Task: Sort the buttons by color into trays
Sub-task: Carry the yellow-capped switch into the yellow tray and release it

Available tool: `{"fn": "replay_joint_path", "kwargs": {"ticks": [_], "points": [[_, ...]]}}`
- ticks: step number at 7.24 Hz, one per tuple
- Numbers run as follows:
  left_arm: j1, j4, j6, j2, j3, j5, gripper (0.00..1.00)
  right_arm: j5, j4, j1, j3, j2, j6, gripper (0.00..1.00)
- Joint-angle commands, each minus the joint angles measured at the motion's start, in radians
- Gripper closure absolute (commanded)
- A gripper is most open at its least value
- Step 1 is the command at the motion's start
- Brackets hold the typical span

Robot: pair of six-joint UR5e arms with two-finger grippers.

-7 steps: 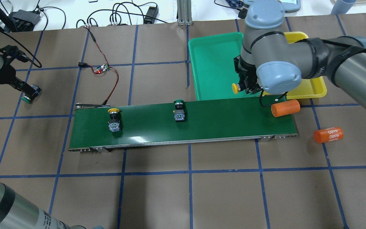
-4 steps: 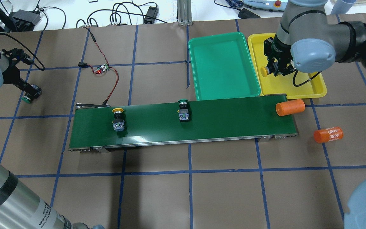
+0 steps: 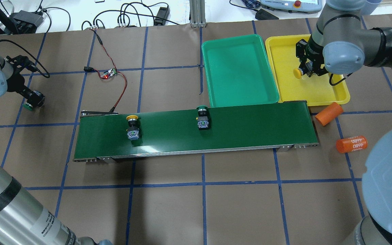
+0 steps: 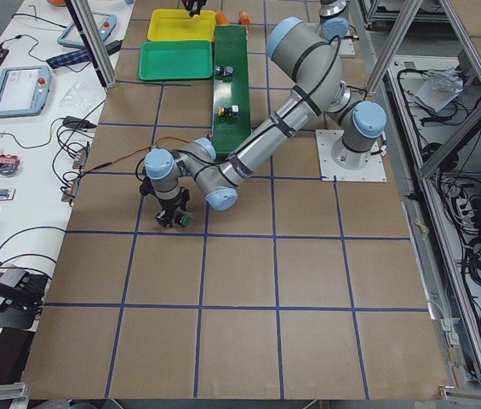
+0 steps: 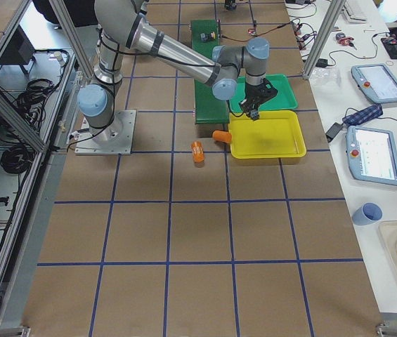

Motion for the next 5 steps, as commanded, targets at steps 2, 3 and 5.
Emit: {"fn": "replay_joint_path", "kwargs": {"ticks": [2,3,5], "points": [[-0.01,-0.186,-0.061,0.055,0.019,0.0,1.0,0.011,0.059,-0.003,0.016,-0.044,-0.114,0.0],[-0.023,-0.247,-0.125,0.119,0.001,-0.005,1.0,0.042,0.152,0.012,0.02,-0.111,-0.171,0.0],[-0.117,-0.323,-0.28,0.269,-0.1,-0.055,1.0,0.111,0.264,0.121,0.02,-0.198,-0.273,0.0]]}}
